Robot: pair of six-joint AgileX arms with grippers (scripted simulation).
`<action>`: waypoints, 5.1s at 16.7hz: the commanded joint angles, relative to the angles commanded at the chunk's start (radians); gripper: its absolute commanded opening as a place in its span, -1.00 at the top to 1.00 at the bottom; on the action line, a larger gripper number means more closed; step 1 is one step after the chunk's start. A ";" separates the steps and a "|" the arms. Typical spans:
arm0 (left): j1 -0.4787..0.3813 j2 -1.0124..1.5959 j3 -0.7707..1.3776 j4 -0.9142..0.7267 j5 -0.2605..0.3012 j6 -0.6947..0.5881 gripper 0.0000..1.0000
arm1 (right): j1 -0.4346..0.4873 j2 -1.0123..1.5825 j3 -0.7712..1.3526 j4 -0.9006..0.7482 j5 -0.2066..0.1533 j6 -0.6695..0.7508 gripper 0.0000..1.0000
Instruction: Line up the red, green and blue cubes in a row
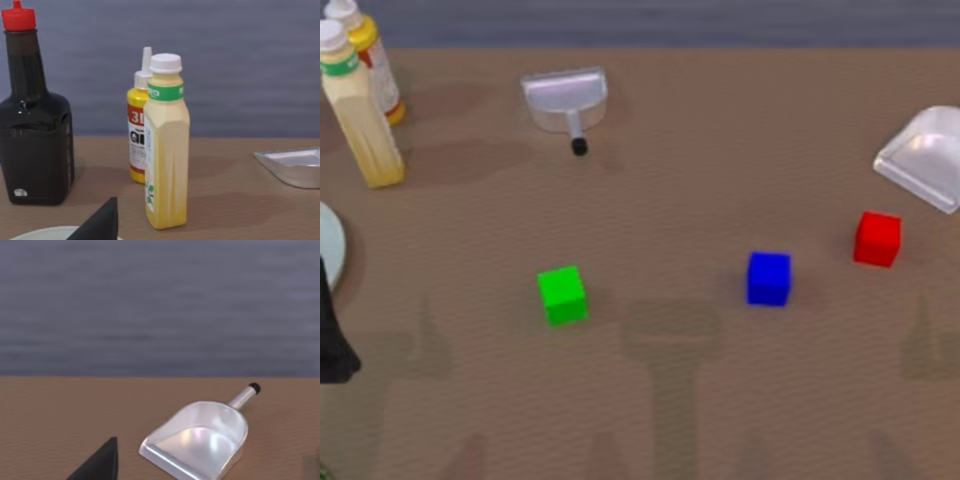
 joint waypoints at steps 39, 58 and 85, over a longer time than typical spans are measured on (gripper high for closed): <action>0.000 0.000 0.000 0.000 0.000 0.000 -1.00 | 0.187 2.223 1.798 -1.147 0.003 -1.136 -1.00; 0.000 0.000 0.000 0.000 0.000 0.000 -1.00 | 0.191 2.332 1.633 -0.872 0.004 -1.133 0.06; 0.000 0.000 0.000 0.000 0.000 0.000 -1.00 | 0.200 2.206 1.778 -1.140 -0.002 -1.116 1.00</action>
